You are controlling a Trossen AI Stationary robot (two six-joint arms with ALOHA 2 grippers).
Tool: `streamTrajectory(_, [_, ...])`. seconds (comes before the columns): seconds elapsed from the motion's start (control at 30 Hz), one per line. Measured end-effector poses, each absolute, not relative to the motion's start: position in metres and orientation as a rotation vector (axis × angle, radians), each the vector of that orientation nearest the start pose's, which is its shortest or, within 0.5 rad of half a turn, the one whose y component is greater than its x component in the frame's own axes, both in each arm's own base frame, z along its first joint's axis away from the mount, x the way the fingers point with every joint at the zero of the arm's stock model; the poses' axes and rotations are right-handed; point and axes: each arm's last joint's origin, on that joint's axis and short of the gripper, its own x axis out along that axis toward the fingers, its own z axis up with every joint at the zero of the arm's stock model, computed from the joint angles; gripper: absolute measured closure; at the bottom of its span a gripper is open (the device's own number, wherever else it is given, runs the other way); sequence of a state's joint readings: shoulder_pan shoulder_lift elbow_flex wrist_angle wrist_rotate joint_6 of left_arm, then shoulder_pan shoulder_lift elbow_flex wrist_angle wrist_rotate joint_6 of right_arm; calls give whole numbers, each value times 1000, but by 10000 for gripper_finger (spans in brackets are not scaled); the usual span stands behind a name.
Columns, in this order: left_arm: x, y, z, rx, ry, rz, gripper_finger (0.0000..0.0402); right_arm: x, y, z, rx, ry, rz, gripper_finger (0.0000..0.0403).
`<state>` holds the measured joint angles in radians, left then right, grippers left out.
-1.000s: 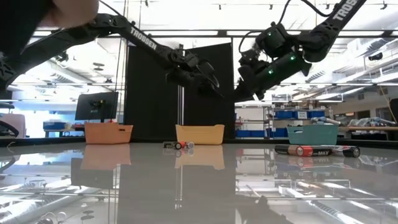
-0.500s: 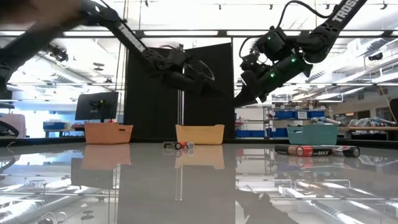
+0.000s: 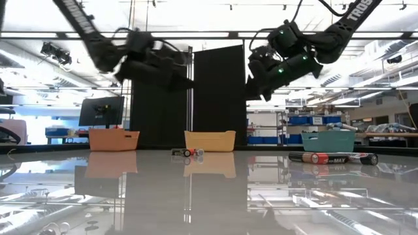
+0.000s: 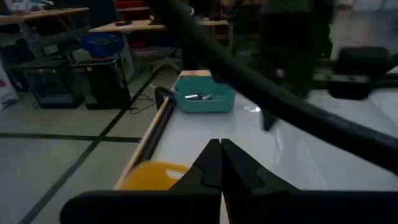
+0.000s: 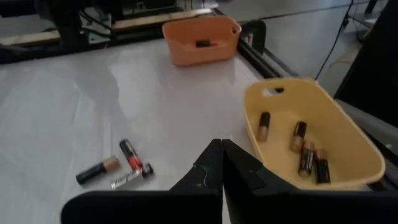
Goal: Sort batteries
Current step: Adjust the yellow bin
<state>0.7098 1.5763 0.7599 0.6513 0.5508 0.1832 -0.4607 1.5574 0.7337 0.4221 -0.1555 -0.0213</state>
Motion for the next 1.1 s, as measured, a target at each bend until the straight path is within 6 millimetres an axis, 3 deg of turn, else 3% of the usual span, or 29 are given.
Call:
streamTrajectory(0.2, [223,169,190,42,86,192,396,308,-139,198,84,480,-263,394])
streamTrajectory(0.33, [214,157,180,18,44,173,389,322,-146,195,80,536,-259,393])
streamTrajectory(0.6, [214,153,178,26,36,125,384,334,-157,179,115,671,-288,372])
streamTrajectory(0.8, [215,151,178,48,44,108,383,342,-166,171,115,720,-349,395])
streamTrajectory(1.1, [217,149,174,33,69,105,383,334,-183,163,169,784,-415,395])
